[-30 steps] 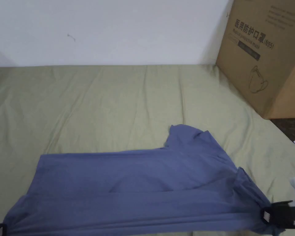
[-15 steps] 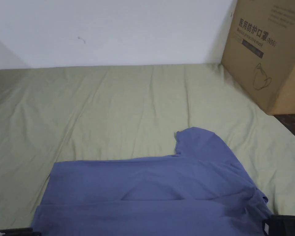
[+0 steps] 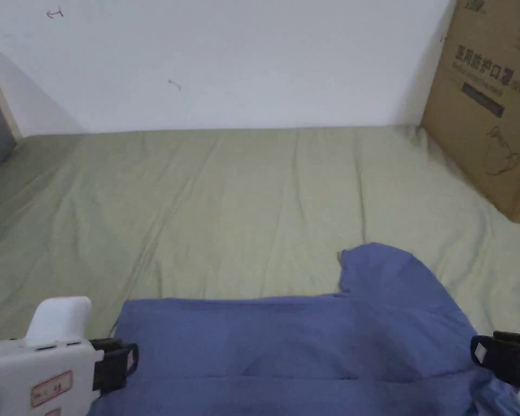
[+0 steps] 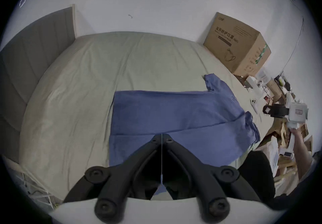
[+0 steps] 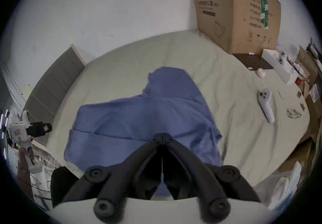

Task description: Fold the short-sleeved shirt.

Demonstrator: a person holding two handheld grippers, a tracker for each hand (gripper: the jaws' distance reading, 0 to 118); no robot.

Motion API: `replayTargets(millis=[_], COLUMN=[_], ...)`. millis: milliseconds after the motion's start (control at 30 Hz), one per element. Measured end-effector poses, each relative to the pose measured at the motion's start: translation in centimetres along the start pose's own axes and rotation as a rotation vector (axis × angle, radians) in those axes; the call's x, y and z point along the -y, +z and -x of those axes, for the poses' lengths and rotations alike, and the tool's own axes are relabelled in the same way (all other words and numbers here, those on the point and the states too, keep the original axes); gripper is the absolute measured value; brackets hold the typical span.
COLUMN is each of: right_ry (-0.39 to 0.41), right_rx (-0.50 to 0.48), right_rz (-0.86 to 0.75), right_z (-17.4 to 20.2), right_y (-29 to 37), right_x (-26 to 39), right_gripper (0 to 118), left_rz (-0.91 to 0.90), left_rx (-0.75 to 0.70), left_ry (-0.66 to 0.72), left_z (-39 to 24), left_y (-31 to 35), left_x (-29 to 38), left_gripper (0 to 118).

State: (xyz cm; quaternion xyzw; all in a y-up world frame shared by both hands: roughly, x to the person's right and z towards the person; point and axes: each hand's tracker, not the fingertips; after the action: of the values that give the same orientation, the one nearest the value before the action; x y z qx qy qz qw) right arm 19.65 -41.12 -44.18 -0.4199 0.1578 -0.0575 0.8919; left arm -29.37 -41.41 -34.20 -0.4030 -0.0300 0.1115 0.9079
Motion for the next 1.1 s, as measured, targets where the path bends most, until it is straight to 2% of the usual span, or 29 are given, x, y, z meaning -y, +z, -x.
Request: replayTargets(millis=[100, 200, 233, 267, 300, 333, 367, 400, 433, 600, 633, 667, 733, 767, 800, 867, 933, 967, 1000, 1033, 1067, 1100], right_ry=[0.038, 0.048, 0.048, 0.047, 0.043, 0.034, 0.025, 0.017, 0.012, 0.004, 0.000, -0.006, -0.006, 0.008, 0.034, 0.072, 0.068, 0.067, 0.062, 0.050, 0.038, 0.022], right_rx=[0.000, -0.016, -0.020, -0.021, -0.020, -0.020, -0.022, -0.024, -0.025, 0.001, 0.006, 0.007, -0.004, -0.009, -0.004, 0.023, 0.040, 0.046, 0.050, 0.073, 0.090, 0.105], right_rz=[-0.005, 0.005, 0.012, 0.018, 0.025, 0.033, 0.040, 0.047, 0.053, 0.081, 0.088, 0.095, 0.107, 0.107, 0.101, 0.094, 0.091, 0.090, 0.092, 0.121, 0.150, 0.154], right_z=[0.9, 0.8, 0.7, 0.6, 0.4, 0.1, -0.1, -0.4, -0.6, -1.8, -2.2, -2.5, -3.2, -3.5, -3.7, -3.9, -4.6, -4.9, -5.2, -5.7, -6.1, -6.7], right_y=[-1.4, -2.9, -3.4, -3.9, -4.4, -4.8, -5.2, -5.5, -5.8, -7.4, -7.8, -8.2, -9.2, -9.8, -10.4, -11.8, -13.9, -15.1, -16.2, -17.9, -19.3, -20.8], right_x=[-1.1, -2.1, -2.4, -2.6, -2.7, -2.8, -2.9, -2.9, -2.8, -3.1, -3.3, -3.7, -4.7, -5.4, -6.1, -8.0, -10.4, -11.5, -12.4, -13.4, -14.1, -14.7], right_gripper=[0, 0, 0, 0, 0, 0, 0, 0, 0, 0, 0, 0, 0, 0, 0, 0, 2, 30, 72, 107, 118, 117], left_rz=[0.033, 0.022, 0.014, 0.026, 0.042, 0.074, 0.115, 0.146, 0.119, 0.266, 0.307, 0.328, 0.272, 0.251, 0.233, 0.202, 0.175, 0.167, 0.166, 0.161, 0.156, 0.151], left_rx=[-0.058, -0.055, -0.069, -0.080, -0.096, -0.107, -0.114, -0.116, -0.113, -0.168, -0.143, -0.122, -0.169, -0.160, -0.094, -0.094, -0.049, -0.061, -0.062, -0.054, -0.045, -0.042], left_ry=[0.037, 0.052, 0.056, 0.057, 0.058, 0.053, 0.052, 0.055, 0.057, -0.008, -0.021, -0.024, -0.105, -0.096, -0.055, -0.020, 0.005, 0.000, -0.003, -0.003, -0.004, -0.005], left_z=[1.4, 5.1, 6.2, 7.1, 8.0, 8.9, 9.5, 9.7, 10.1, 11.2, 11.2, 10.8, 10.0, 9.9, 9.6, 9.6, 9.7, 9.7, 9.8, 10.0, 9.7, 9.6], left_y=[-2.7, -7.1, -8.9, -10.4, -12.2, -13.9, -15.4, -16.6, -17.5, -22.0, -22.5, -22.4, -21.5, -20.7, -20.0, -19.0, -17.8, -17.3, -17.1, -16.8, -16.4, -16.2], left_x=[-2.7, -6.1, -7.3, -8.1, -8.8, -9.5, -9.7, -9.5, -9.3, -7.8, -7.4, -7.1, -6.8, -6.8, -7.1, -6.9, -7.5, -7.5, -7.5, -7.4, -7.9, -7.8], left_gripper=[0, 2, 12, 38, 38, 51, 90, 114, 118, 114, 107, 82, 68, 28, 3, 2, 2, 2, 2, 2, 2, 2])
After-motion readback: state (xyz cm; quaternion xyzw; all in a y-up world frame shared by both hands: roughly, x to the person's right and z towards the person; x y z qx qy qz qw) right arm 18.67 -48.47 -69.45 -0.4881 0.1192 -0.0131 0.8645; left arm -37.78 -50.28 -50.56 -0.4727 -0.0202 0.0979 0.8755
